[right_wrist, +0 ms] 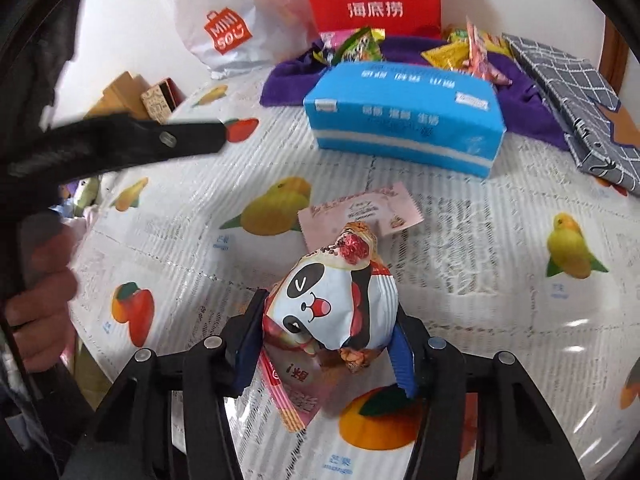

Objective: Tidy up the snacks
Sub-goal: 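Grasp the panda-print candy bag with the right tool while the left tool approaches the pink wrapper, then grasp the pale pink wrapped candy with the left tool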

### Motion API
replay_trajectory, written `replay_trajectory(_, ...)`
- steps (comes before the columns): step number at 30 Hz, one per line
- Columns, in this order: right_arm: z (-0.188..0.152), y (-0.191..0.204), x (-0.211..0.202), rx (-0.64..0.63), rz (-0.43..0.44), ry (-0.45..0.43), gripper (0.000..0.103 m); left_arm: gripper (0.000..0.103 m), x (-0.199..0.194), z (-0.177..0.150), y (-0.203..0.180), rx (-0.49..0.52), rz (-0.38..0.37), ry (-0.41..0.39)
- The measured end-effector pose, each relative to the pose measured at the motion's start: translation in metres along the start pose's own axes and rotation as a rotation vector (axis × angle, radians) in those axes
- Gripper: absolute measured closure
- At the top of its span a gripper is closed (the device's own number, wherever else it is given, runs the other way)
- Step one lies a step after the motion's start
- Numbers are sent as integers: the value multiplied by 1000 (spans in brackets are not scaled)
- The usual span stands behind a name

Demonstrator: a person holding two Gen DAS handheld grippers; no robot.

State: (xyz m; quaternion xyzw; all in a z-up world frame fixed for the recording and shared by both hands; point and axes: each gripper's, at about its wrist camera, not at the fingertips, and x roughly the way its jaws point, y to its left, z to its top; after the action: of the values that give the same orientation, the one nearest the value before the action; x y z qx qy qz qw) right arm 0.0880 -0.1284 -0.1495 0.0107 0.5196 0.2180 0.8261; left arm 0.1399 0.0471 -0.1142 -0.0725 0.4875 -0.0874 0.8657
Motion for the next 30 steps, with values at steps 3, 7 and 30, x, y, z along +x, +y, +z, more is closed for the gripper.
replay_trajectory(3, 2, -16, -15, 14, -12, -37, 48, 27, 12, 2, -13, 28, -17, 18)
replay_trajectory(7, 1, -49, -29, 64, -63, -64, 48, 27, 34, 2, -32, 77, -41, 47)
replay_trajectory(30, -5, -122, -36, 167, -200, -44, 48, 64, 71, -26, -84, 233, 33, 58)
